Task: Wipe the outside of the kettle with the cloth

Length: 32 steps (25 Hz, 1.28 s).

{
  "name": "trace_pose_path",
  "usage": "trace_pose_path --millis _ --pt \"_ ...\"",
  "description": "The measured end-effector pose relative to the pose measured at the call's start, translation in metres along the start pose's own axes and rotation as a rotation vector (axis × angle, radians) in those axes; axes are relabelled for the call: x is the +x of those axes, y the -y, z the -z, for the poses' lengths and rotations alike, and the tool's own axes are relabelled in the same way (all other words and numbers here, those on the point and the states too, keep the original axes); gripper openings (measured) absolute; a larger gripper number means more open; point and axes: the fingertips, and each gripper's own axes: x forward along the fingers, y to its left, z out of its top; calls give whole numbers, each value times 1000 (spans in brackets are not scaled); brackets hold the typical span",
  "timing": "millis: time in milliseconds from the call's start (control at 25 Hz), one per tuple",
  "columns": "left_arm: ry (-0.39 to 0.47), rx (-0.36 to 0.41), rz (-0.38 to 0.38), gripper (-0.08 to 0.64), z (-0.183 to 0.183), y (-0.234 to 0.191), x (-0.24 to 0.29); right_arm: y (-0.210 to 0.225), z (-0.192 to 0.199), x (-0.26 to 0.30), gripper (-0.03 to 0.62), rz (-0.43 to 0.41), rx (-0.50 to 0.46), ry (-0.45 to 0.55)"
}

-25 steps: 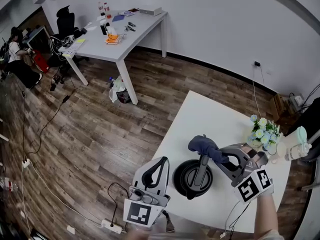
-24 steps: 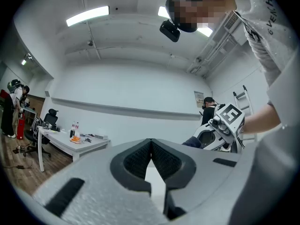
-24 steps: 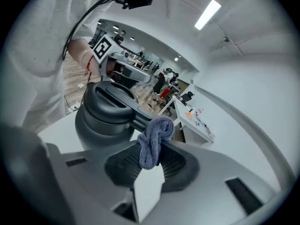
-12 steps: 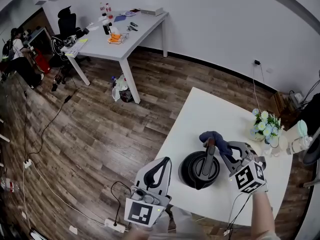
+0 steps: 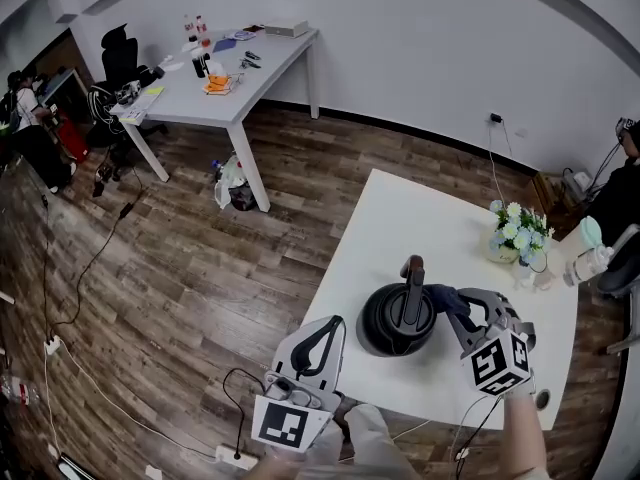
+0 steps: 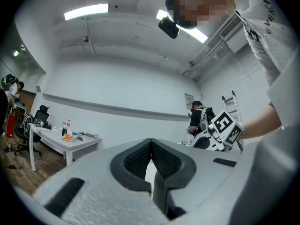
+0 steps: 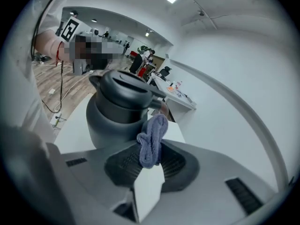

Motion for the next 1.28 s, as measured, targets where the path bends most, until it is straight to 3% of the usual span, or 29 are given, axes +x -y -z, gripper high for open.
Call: trace_pose_path --millis 120,200,360,600,760,920,1040,1280 --pt "21 7 42 6 -3 12 -1 7 -21 -35 63 100 57 21" --pt "41 6 72 6 -6 21 -1 10 -36 -61 63 155 151 54" --pt "41 -27 134 6 -10 43 -4 -11 -57 -105 63 160 390 172" --pt "20 7 212 6 0 69 -30 -60 -57 -156 63 219 522 227" --pt "13 -22 210 6 -1 76 -44 -88 -64 -167 63 179 586 256" --pt "10 -1 191 6 1 80 -57 -111 -73 -159 63 83 624 271" --pt "-1 4 175 6 4 83 -61 -125 -77 -151 63 14 621 278" --pt "-7 -7 131 6 7 84 -61 -137 -65 -138 63 -40 606 259"
